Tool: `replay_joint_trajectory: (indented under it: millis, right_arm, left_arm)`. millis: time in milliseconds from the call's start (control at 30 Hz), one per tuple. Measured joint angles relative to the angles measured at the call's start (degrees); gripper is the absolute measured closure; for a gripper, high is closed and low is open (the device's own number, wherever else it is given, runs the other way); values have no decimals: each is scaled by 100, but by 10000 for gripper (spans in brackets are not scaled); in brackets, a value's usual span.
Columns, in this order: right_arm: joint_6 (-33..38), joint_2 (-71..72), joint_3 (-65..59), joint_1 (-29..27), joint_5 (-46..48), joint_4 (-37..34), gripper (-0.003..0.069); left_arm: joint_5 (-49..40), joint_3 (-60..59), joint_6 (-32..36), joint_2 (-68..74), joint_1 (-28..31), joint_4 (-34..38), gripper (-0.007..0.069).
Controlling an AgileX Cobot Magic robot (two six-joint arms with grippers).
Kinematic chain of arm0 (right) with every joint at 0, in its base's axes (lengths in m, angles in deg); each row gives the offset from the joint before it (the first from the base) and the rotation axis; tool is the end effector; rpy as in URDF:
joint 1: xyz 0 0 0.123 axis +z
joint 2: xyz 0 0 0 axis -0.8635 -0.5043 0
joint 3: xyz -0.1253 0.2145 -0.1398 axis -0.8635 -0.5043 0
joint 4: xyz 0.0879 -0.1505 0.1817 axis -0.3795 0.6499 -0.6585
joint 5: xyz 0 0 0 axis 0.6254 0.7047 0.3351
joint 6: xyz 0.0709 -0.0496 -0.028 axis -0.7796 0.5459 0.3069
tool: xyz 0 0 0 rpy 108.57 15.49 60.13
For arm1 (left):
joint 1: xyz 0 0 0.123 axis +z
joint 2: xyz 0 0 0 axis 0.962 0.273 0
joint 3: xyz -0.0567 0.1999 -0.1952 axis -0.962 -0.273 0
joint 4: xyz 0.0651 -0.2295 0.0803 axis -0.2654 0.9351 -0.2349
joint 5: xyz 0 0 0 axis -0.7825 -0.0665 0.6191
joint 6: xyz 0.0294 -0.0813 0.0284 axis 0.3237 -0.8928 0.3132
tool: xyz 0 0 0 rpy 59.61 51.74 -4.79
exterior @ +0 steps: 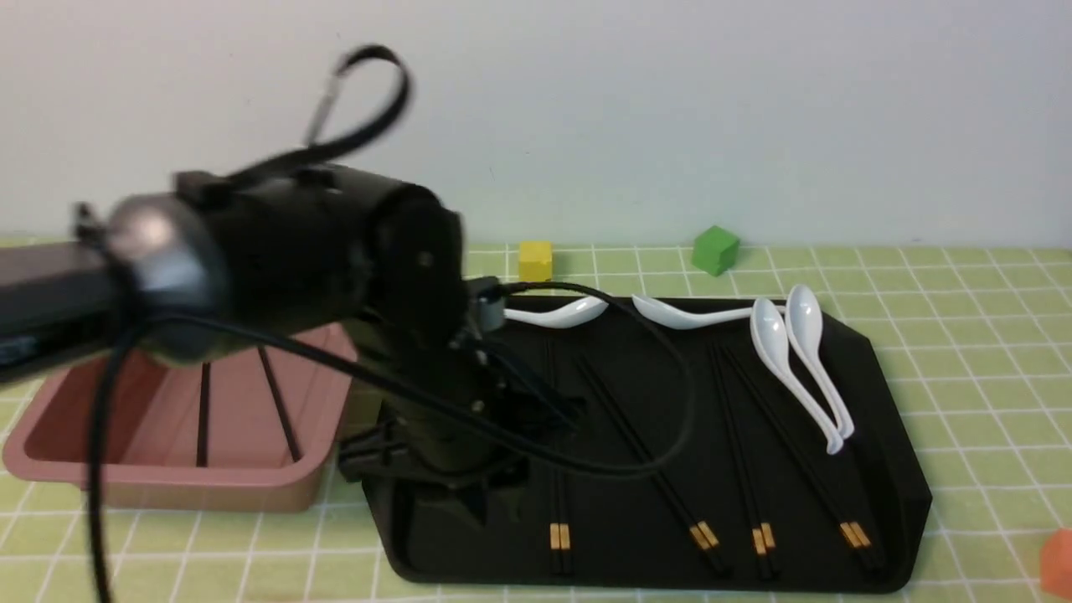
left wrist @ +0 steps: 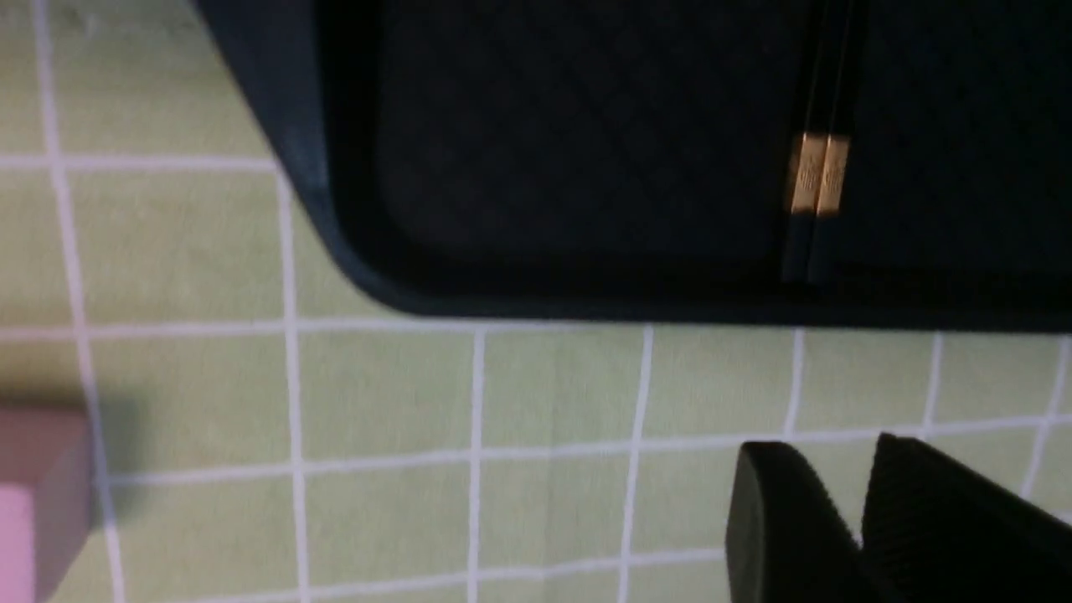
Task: On green tablecloth take chopsticks from black tray and put them in box.
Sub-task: 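Reach over to the black tray and grasp a pair of chopsticks with the left gripper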
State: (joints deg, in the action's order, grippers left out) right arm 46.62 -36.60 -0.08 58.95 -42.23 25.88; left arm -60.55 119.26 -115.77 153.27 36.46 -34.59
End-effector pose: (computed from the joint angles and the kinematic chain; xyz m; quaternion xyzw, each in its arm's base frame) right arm 0.0526 -0.0004 0.1744 0.0532 0.8001 0.0338 0.5966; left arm 0.2842 -0.2278 0.2363 -0.0476 0.9894 -0.1128 0.0775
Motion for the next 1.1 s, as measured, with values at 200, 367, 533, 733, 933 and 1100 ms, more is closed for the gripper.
replay_joint_trajectory:
  millis: [200, 367, 533, 733, 933, 1100]
  right_arm:
    - [0, 0, 0, 0, 0, 0, 419]
    - [0, 0, 0, 0, 0, 0, 419]
    - [0, 0, 0, 0, 0, 0, 419]
    - [-2, 0, 0, 0, 0, 0, 419]
    - [-2, 0, 0, 0, 0, 0, 419]
    - [-2, 0, 0, 0, 0, 0, 419]
  left_arm:
    - [-61, 882, -342, 851, -216, -389, 343]
    - [23, 1216, -355, 1376, -216, -498, 337]
    - [365, 1259, -355, 1780, -216, -617, 336]
    - [605, 1326, -355, 2066, -216, -734, 354]
    - [523, 1344, -355, 2037, -211, -770, 517]
    - [111, 1268, -349, 1223, -216, -826, 509]
